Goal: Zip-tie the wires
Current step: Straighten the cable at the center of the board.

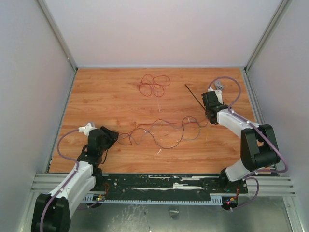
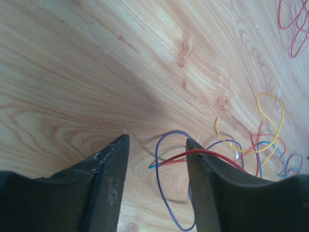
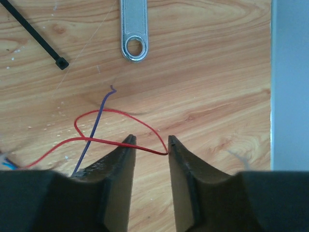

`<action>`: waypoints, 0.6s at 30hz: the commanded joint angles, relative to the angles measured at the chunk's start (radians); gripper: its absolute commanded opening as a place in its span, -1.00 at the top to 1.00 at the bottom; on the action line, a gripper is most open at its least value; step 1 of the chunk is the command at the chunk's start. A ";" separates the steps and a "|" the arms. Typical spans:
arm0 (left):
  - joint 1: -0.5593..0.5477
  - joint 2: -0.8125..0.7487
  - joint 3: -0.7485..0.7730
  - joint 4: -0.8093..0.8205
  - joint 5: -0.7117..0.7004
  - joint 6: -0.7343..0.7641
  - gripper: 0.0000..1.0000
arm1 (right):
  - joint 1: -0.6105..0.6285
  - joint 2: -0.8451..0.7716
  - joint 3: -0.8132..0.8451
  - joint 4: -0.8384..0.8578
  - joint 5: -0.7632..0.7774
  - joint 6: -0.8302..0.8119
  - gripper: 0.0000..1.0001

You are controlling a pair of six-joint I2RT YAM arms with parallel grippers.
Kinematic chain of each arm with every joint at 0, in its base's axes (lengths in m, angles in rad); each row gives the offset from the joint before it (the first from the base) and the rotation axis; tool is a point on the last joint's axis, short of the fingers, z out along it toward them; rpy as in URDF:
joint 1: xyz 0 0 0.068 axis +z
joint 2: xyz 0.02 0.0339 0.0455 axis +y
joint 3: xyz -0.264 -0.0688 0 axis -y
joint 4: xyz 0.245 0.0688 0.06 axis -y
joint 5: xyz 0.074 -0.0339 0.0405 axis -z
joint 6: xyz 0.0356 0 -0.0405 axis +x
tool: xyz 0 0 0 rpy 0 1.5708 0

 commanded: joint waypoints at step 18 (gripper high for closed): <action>-0.005 -0.137 0.043 -0.166 0.051 -0.004 -0.93 | -0.003 -0.321 0.023 0.017 -0.305 -0.091 -0.98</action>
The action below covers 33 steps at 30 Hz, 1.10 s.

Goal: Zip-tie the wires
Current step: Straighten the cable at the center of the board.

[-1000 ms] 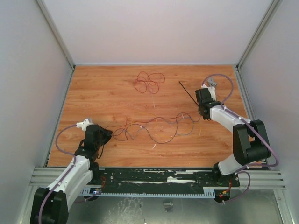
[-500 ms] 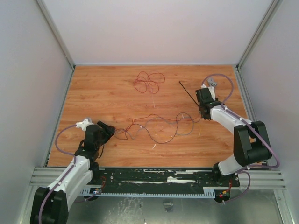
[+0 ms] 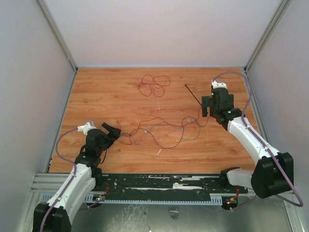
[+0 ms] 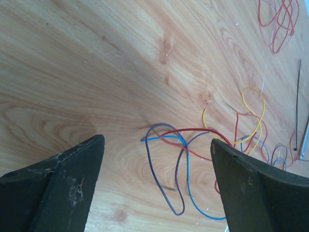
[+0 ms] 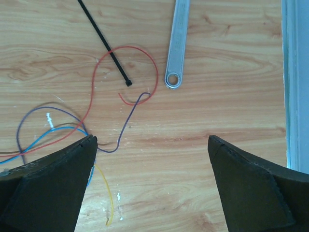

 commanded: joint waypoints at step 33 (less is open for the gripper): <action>-0.007 -0.060 0.418 -0.851 0.081 -0.328 -0.97 | 0.069 0.284 0.339 0.123 -0.362 0.123 -0.98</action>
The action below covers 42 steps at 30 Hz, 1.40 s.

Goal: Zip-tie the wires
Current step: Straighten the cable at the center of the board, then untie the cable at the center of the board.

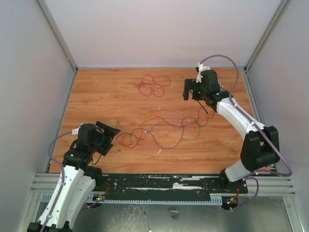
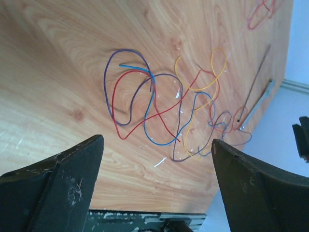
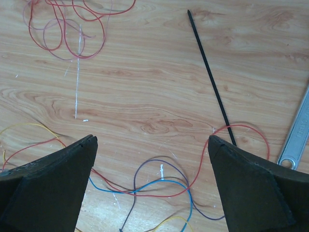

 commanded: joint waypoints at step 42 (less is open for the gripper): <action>-0.005 0.633 0.371 0.556 -0.076 0.534 -0.96 | 0.167 1.010 0.984 0.018 -0.231 -0.002 0.09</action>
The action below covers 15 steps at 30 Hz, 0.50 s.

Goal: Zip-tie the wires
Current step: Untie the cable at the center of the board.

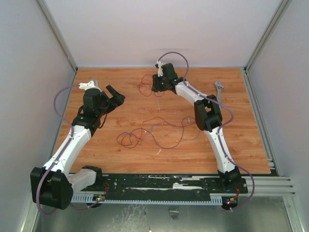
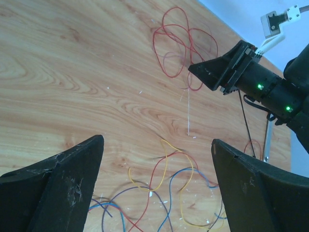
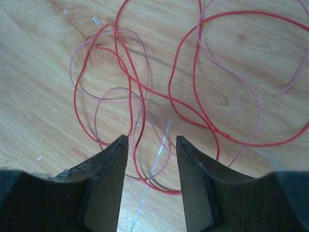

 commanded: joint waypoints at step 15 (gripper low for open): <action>-0.003 0.011 -0.023 0.057 0.044 0.009 -0.96 | 0.030 0.064 0.084 0.011 -0.024 -0.008 0.70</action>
